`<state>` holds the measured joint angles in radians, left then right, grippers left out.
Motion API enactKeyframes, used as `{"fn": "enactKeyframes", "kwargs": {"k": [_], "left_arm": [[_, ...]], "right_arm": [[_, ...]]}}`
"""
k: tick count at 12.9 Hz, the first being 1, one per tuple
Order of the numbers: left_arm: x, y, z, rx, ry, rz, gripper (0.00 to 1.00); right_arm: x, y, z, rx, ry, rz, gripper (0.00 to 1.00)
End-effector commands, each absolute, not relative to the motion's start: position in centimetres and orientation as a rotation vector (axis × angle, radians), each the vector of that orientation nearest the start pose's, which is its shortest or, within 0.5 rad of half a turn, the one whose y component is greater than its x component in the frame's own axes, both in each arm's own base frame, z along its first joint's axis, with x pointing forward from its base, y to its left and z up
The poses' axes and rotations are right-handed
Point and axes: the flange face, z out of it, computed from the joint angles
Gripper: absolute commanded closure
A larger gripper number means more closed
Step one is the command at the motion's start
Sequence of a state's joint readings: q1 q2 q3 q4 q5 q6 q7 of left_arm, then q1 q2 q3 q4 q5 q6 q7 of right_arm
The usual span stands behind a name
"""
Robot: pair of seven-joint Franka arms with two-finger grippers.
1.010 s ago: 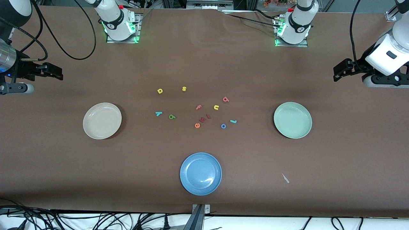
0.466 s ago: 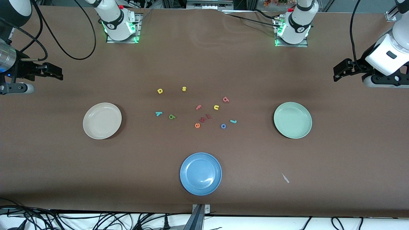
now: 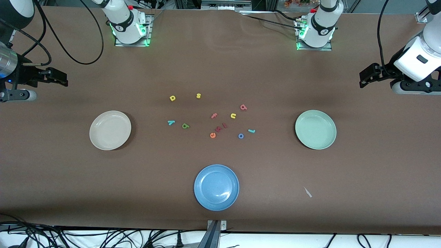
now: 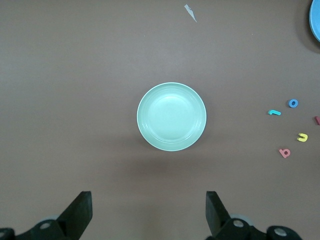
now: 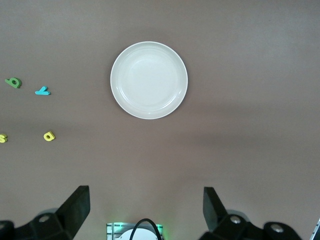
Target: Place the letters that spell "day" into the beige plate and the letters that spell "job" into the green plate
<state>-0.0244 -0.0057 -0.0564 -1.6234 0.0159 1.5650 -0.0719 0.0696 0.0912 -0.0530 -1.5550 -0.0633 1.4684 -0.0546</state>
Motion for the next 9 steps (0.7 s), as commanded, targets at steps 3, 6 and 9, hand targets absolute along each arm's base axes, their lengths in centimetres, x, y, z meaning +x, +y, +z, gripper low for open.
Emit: {"fn": "enactKeyframes", "kwargs": {"k": [3,6,9], "left_arm": [[55.0,-4.2,60.7,-3.132,0.036,0.093,0.0],[55.0,-4.8,60.7,-3.134,0.041,0.096,0.0],[55.3,-5.3,60.1,-3.141,0.046,0.111,0.0]], "right_arm": [[56.9,0.2,57.6,-3.191,-0.119,0.297,0.0],[56.9,0.1,57.6,-3.191,-0.112,0.295,0.0],[57.0,0.4,57.7,-3.152,-0.108,0.273,0.0]]}}
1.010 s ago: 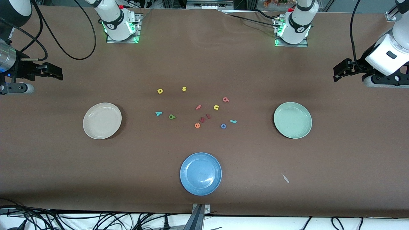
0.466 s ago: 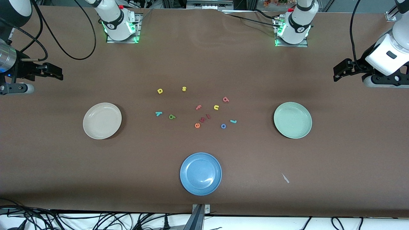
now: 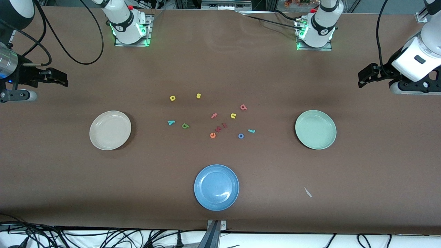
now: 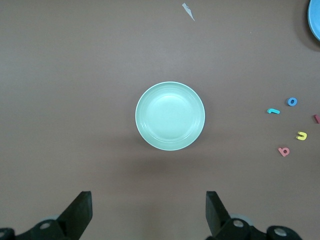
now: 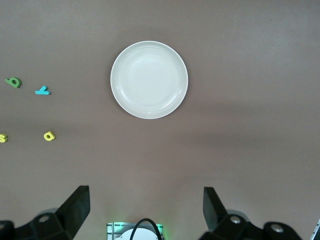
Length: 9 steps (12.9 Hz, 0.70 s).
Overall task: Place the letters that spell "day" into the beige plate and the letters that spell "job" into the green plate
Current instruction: 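Move the right gripper and the left gripper toward the scattered letters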
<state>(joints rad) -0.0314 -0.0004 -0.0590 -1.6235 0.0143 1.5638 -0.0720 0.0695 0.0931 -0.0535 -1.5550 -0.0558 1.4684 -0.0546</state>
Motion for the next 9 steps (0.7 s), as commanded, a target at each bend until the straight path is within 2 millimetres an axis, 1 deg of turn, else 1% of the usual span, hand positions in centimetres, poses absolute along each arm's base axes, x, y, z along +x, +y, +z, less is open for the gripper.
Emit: {"fn": "enactKeyframes", "kwargs": {"k": [1,2,4,5,6,7,8,9], "left_arm": [[55.2,-5.8,60.1,-3.14,0.058,0.111,0.0],[55.2,-6.2,60.0,-3.141,0.058,0.114,0.0],[55.1,-6.8,60.1,-3.14,0.012,0.112,0.0],[55.1,-7.1,60.1,-3.14,-0.017,0.112,0.0],[55.0,-7.8,60.1,-3.162,-0.063,0.119,0.0],[54.9,-8.1,60.1,-3.18,-0.127,0.126,0.0],[54.9,-8.2,60.1,-3.177,-0.176,0.128,0.0],[54.8,-8.7,60.1,-3.175,-0.193,0.129,0.0]], "right_arm": [[57.1,0.3,57.7,-3.123,-0.096,0.264,0.0],[57.1,0.6,57.7,-3.107,-0.101,0.259,0.0],[57.5,1.0,56.8,-3.094,-0.117,0.284,0.0],[58.7,1.8,54.5,-3.057,-0.157,0.309,0.0],[59.3,3.2,53.4,-3.065,-0.206,0.336,0.0],[59.3,3.5,53.4,-3.076,-0.225,0.335,0.0],[59.5,3.8,52.6,-3.071,-0.228,0.356,0.0],[60.5,4.6,49.0,-3.069,-0.248,0.452,0.0]]}}
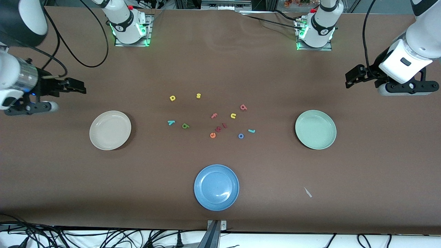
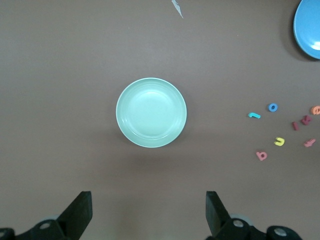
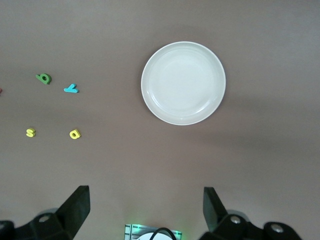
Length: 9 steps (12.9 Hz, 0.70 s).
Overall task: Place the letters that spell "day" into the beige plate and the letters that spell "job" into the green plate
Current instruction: 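Move the right gripper and the left gripper toward the scattered letters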
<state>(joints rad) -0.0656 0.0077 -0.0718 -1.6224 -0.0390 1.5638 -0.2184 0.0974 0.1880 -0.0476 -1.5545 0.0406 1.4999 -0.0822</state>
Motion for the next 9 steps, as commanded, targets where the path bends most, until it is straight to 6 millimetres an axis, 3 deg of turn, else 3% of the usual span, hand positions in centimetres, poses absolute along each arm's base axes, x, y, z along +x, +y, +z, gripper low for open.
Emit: {"fn": "enactKeyframes", "kwargs": {"k": [1,5,6,9], "left_arm": [[54.8,-9.0,60.1,-3.174,-0.22,0.13,0.0],[55.5,-10.7,58.6,-3.158,-0.348,0.148,0.0],[56.0,-11.6,57.9,-3.149,-0.424,0.144,0.0],[57.9,-14.5,56.5,-3.13,-0.647,0.105,0.0]], "right_arm": [[60.4,5.3,47.4,-3.052,-0.263,0.542,0.0],[59.8,8.0,46.9,-3.046,-0.311,0.575,0.0],[59.1,8.0,45.2,-3.026,-0.323,0.624,0.0],[56.8,9.3,44.6,-3.018,-0.347,0.609,0.0]]}}
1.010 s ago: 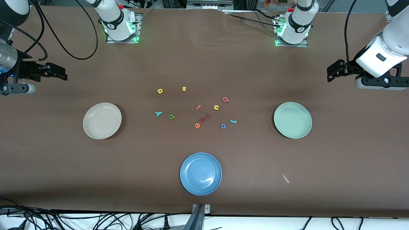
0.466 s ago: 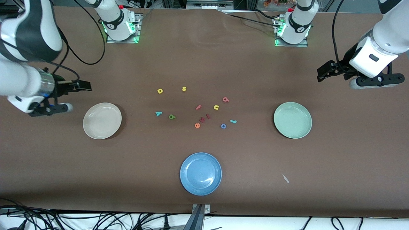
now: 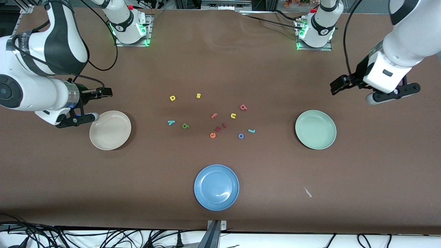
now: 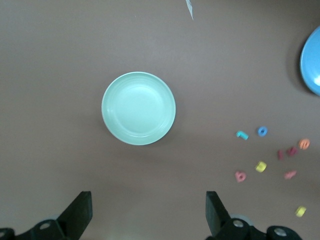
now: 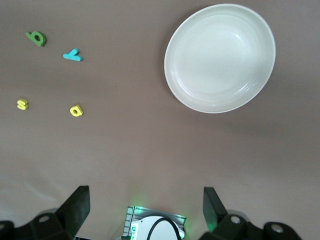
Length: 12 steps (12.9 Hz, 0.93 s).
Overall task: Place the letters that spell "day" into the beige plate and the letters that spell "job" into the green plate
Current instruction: 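Move the right gripper and the left gripper toward the scattered letters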
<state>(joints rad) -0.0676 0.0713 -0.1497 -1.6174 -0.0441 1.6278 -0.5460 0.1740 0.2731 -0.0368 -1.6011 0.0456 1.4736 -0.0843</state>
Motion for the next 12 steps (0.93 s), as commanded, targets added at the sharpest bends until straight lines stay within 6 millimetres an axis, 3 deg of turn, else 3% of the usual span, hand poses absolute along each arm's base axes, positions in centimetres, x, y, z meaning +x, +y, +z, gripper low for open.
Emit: {"fn": "enactKeyframes", "kwargs": {"k": [1,2,5,7,10,12], "left_arm": [[58.5,-15.9,55.4,-3.117,-0.736,0.111,0.0],[58.7,-17.6,54.7,-3.106,-0.815,0.097,0.0],[59.1,-22.9,51.3,-3.117,-0.813,0.107,0.0],[58.7,-26.3,47.7,-3.101,-0.766,0.194,0.0],[59.0,-29.9,44.2,-3.003,-1.107,0.192,0.0],[58.6,-32.3,40.9,-2.948,-1.165,0.213,0.0]], "right_arm": [[56.2,9.6,44.2,-3.017,-0.357,0.602,0.0],[55.4,10.5,43.5,-3.015,-0.375,0.599,0.0],[52.0,12.2,41.7,-3.037,-0.393,0.5,0.0],[49.2,13.9,39.8,-3.065,-0.381,0.414,0.0],[47.0,17.7,37.1,-3.082,-0.437,0.277,0.0],[45.9,20.5,35.2,-3.074,-0.502,0.214,0.0]]}}
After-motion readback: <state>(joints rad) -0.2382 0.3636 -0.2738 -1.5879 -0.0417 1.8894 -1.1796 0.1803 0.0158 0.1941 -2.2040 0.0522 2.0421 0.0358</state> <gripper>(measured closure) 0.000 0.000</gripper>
